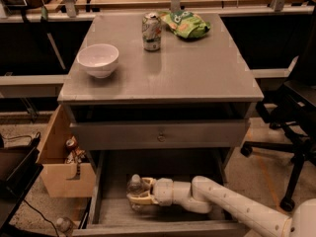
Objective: Place water bottle into middle drawer
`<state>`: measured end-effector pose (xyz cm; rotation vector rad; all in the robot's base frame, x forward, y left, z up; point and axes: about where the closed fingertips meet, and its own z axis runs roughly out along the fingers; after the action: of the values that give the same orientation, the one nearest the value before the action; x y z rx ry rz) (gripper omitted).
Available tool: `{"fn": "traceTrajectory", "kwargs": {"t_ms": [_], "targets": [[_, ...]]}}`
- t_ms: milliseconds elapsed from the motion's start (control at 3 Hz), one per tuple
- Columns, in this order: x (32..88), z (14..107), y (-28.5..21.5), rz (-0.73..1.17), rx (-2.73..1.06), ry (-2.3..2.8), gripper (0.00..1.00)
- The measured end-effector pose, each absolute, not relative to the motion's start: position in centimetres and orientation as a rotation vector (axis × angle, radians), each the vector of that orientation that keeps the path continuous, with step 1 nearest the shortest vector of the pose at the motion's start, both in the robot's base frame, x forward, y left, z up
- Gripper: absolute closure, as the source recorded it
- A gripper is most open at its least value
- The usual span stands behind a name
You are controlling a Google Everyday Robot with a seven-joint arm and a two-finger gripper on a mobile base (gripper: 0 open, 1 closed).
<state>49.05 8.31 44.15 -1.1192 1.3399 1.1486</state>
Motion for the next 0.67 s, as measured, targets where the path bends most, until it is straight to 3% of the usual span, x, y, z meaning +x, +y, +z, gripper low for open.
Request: {"fn": "traceTrajectory", "kwargs": {"t_ms": [667], "targets": [[48.94,44.21,8.62,1.154,-1.121,1.336,0.11]]}}
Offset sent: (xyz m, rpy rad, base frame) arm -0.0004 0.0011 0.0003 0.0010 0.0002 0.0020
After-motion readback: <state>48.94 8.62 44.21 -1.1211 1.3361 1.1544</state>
